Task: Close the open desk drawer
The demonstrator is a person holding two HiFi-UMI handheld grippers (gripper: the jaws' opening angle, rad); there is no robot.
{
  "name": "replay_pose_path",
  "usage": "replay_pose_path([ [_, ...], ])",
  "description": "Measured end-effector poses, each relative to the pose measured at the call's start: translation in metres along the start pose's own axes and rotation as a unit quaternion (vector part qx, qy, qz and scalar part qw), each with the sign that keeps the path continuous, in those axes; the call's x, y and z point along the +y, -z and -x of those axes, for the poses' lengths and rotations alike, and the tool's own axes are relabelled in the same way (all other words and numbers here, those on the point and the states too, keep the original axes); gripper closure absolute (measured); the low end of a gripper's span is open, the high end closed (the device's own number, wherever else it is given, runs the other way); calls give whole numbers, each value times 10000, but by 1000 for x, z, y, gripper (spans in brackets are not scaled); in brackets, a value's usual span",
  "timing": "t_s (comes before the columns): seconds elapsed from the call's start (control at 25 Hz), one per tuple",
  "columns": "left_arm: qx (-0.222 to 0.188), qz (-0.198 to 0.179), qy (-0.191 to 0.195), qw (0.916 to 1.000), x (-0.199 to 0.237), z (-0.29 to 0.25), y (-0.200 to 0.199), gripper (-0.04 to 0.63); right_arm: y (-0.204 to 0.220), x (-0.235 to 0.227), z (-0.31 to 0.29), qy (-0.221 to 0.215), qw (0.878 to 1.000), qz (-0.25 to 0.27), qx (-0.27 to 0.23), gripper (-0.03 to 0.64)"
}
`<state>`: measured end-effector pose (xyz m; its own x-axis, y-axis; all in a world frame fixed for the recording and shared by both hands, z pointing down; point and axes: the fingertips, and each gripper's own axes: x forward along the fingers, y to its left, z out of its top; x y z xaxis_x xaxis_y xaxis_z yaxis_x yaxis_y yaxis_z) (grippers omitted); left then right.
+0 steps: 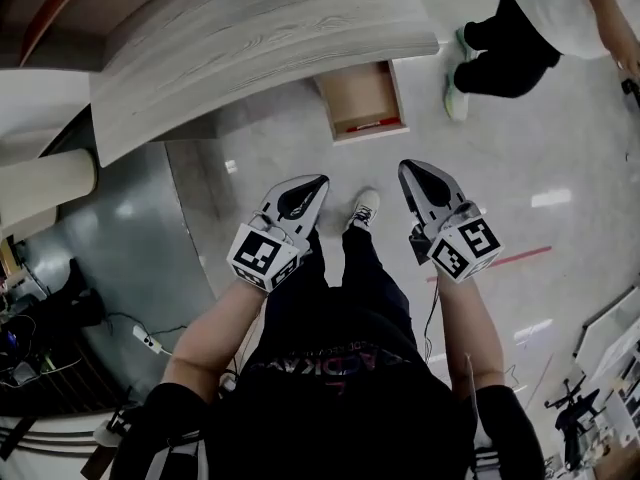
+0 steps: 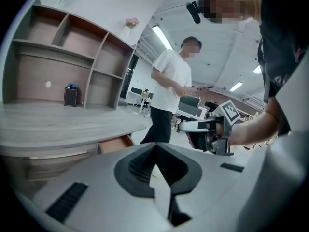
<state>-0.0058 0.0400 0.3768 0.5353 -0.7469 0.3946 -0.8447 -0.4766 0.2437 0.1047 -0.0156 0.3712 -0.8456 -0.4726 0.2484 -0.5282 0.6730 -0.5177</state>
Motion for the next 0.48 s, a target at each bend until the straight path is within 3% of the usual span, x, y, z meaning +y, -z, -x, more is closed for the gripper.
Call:
replay_pose_path([
  [0.28, 339, -19, 75, 9994, 31, -3, 47, 586, 31, -19, -25, 495, 9988, -5, 62, 601],
  [0.48, 367, -179, -11, 9992, 49, -15, 70, 584, 59, -41, -27, 881, 9959, 6, 224, 600],
])
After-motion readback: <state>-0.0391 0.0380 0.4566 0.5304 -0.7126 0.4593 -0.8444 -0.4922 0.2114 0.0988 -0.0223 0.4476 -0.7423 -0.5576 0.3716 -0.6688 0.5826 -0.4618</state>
